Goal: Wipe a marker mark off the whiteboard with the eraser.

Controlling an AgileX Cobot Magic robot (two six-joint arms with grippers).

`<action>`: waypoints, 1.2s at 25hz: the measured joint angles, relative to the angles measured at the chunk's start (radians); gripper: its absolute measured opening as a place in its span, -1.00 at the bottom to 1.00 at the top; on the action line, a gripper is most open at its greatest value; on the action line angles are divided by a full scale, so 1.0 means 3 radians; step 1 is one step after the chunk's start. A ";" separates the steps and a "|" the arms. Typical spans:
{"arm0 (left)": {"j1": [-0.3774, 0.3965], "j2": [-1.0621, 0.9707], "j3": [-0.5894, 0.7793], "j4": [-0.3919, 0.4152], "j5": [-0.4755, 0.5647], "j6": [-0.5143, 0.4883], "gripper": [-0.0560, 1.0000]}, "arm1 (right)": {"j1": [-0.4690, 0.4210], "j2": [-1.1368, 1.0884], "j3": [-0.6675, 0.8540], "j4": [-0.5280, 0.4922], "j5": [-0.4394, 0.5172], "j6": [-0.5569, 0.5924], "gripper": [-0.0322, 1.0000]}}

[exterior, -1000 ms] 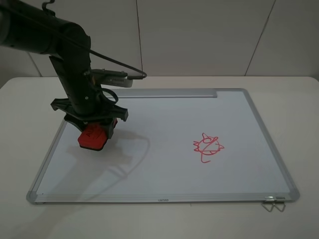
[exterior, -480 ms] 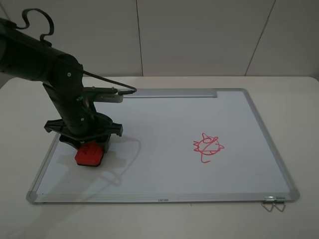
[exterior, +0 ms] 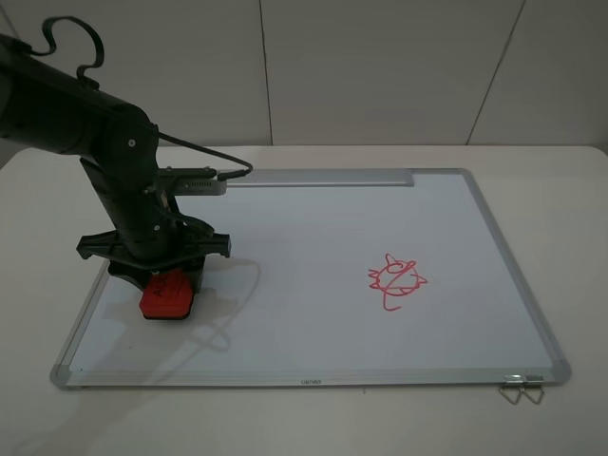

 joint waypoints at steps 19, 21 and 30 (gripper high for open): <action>0.0000 -0.0046 0.0000 0.0155 -0.0010 -0.0078 0.48 | 0.0000 0.0000 0.0000 0.0000 0.0000 0.0000 0.43; 0.0000 -0.0130 -0.0011 0.0193 -0.0007 -0.0049 0.48 | 0.0000 0.0000 0.0000 0.0000 0.0000 0.0000 0.43; 0.0000 -0.0743 -0.0392 0.0854 0.0460 0.0223 0.57 | 0.0000 0.0000 0.0000 0.0000 0.0000 0.0000 0.43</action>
